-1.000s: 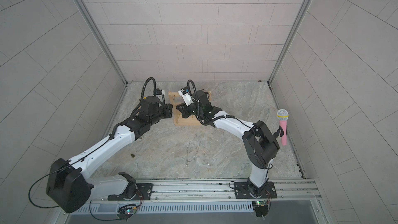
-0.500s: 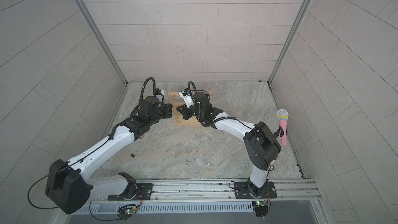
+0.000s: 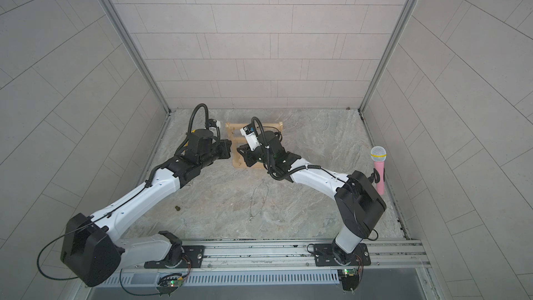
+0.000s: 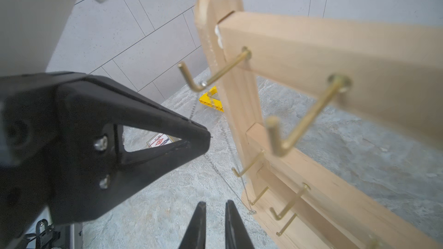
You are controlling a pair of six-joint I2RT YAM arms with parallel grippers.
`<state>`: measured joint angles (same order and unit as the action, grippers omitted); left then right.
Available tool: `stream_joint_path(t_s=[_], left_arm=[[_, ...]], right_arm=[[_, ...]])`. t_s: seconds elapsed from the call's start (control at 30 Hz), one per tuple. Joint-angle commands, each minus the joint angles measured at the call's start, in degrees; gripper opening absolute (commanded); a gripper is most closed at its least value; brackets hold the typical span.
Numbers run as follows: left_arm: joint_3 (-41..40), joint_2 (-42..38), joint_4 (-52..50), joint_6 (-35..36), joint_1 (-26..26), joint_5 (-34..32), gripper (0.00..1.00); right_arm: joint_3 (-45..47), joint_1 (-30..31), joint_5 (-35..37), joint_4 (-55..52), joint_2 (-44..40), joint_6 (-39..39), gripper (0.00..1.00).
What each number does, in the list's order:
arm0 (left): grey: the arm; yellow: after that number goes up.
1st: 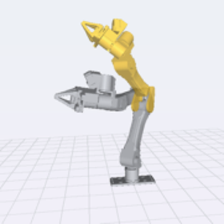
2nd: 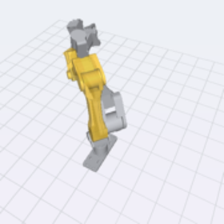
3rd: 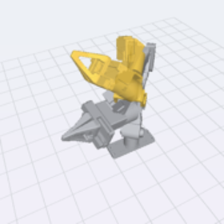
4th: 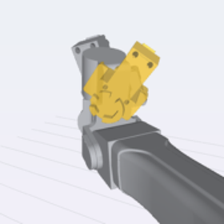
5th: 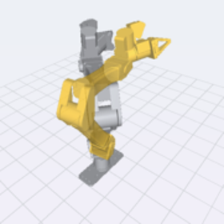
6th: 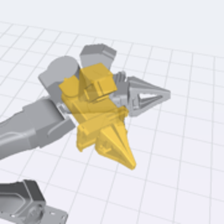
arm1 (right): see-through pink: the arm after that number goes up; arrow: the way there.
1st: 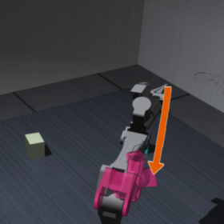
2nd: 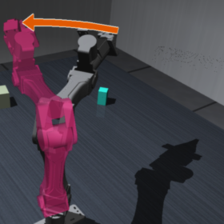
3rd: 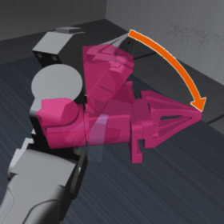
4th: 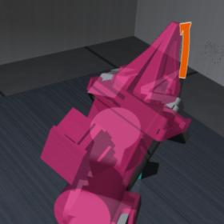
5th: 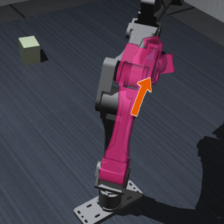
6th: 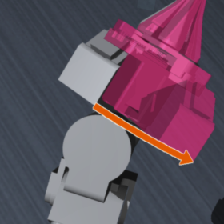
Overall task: Hang the necklace on the jewelry display stand
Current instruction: Hang the necklace on the stand.
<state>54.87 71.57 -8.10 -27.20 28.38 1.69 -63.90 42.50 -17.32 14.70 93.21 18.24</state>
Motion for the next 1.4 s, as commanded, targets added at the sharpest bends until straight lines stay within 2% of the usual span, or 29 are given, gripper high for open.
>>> stream_joint_path(t_s=[0.0, 0.13, 0.73, 0.87, 1.1, 1.37], left_arm=[[0.67, -1.00, -0.27, -0.39, -0.28, 0.57, 0.03], [0.68, -1.01, -0.25, -0.57, -0.25, 0.89, 0.03], [0.61, -1.59, -0.44, -0.65, -0.50, 0.90, 0.02], [0.59, -1.68, -0.47, -0.66, -0.61, 0.95, 0.02], [0.59, -1.88, -0.62, -0.62, -0.84, 0.54, 0.02], [0.68, -2.14, -0.78, -0.53, -1.05, -0.39, 0.02]], right_arm=[[0.42, 0.61, 6.99, 4.42, -0.51, -0.16, 0.19], [-0.34, 0.67, 8.97, 5.75, 0.32, 0.60, 0.20], [-4.45, 0.73, 7.63, 9.03, 6.43, 2.58, 0.21], [-5.31, 0.74, 7.31, 9.53, 7.48, 2.87, 0.16], [-4.45, 0.74, 5.97, 9.39, 6.38, 2.52, 0.01], [-3.35, 0.92, 2.74, 6.95, 3.43, 0.98, 0.00]])
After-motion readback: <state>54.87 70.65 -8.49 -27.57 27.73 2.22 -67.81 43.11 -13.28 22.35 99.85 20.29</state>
